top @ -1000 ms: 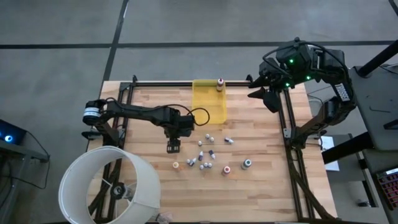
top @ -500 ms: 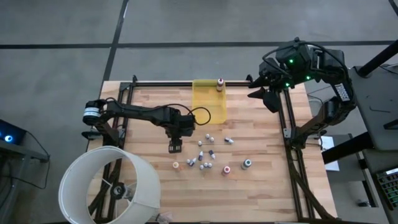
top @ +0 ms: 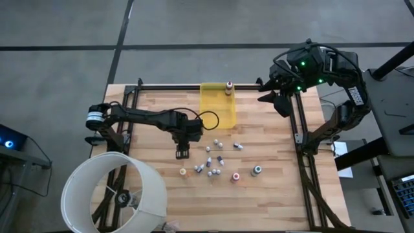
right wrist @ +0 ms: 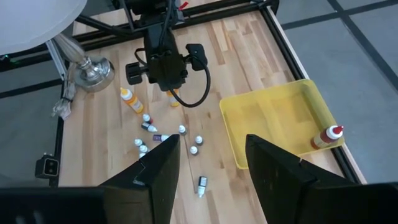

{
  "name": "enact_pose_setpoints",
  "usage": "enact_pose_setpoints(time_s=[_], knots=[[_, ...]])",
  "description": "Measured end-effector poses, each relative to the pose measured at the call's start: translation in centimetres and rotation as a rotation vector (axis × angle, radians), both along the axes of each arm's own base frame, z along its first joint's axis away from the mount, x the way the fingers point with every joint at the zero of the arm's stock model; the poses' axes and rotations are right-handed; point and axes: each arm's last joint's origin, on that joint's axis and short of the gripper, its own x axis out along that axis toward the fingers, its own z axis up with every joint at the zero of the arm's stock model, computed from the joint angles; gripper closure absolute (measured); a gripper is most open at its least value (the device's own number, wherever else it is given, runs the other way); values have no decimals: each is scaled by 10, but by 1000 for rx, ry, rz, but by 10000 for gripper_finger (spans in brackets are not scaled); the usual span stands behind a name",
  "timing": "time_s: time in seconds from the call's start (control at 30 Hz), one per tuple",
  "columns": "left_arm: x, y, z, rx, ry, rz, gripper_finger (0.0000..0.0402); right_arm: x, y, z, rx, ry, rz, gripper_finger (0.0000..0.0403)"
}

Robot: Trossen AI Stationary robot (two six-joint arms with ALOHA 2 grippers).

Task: Pick & Place food coloring
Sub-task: Put the top large yellow food coloring bottle into the yellow container

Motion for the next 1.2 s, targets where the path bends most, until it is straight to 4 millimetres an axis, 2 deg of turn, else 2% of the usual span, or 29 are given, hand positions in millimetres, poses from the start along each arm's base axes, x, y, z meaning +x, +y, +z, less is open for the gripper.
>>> enact_pose_setpoints(time_s=[0.13,0.27,0.47,0.6,0.73,1.0,1.2], knots=[[1,1,3,-3,-1,17,303,0,0,0,-19,3,-3,229],[5,4,15,1,-30,27,306,0,0,0,-20,4,-4,229],[11,19,52,59,-98,111,306,0,0,0,-20,4,-4,229],[14,37,80,119,-168,175,306,0,0,0,-21,4,-3,229],[13,56,96,133,-219,226,305,0,0,0,-22,4,-2,229],[5,85,103,169,-229,300,305,0,0,0,-20,4,-5,230],[15,96,102,182,-235,312,305,0,-1,0,-21,4,-11,230]])
